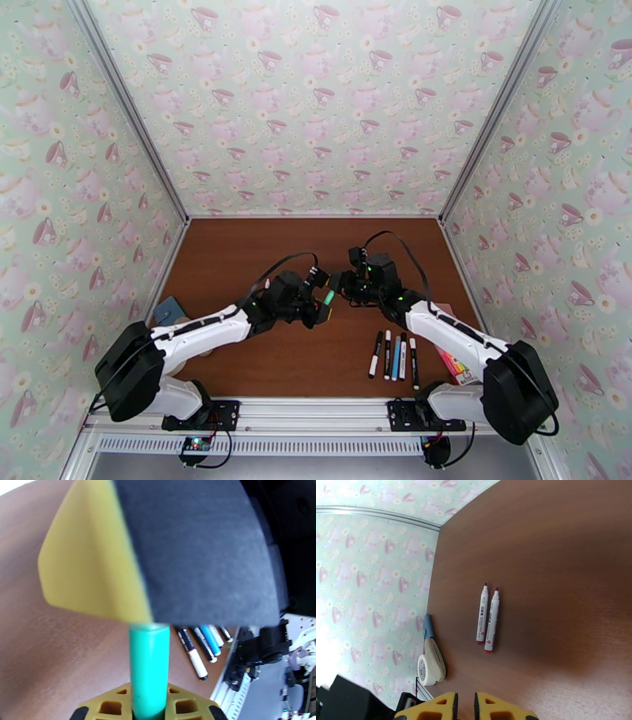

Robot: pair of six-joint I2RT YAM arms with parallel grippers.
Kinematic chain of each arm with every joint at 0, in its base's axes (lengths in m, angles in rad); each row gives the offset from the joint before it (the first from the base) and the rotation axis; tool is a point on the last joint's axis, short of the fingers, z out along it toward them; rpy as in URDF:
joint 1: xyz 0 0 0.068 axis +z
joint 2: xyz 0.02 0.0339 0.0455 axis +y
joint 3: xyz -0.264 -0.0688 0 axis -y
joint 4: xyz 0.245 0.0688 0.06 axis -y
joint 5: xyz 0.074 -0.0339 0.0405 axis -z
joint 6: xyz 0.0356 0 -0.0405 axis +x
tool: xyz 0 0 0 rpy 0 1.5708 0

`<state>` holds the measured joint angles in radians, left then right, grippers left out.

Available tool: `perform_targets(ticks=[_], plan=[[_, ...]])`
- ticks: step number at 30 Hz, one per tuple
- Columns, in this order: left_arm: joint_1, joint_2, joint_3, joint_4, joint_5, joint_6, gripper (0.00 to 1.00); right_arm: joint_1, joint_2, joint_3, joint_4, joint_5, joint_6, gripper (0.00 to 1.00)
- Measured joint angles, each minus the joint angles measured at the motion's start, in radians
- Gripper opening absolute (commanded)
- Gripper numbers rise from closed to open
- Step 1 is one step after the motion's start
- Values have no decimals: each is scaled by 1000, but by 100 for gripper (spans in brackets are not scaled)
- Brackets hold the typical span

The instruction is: Open the pen caps

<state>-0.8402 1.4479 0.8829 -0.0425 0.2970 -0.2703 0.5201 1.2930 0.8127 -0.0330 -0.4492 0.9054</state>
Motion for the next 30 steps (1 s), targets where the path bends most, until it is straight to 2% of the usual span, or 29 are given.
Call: perform_targets(ticks=[3,9,13,16,21,30], plan=[[2,-2,0,17,26,6,0,-10,-18,0,-11,-13,0,0],[69,-6,-53,48,231,-43,0,-89,-40,0,74,-53,-4,0],[82,-6,-53,37,320,-52,0,-110,-55,2,92,-60,-28,0],[79,-9,-53,25,312,-55,0,-117,-55,37,27,-35,-58,0],[75,-72,-80,18,215,-61,0,-159,-32,134,-112,-7,-146,0],[76,-143,-127,89,113,-97,0,-299,190,327,-475,106,-399,4]])
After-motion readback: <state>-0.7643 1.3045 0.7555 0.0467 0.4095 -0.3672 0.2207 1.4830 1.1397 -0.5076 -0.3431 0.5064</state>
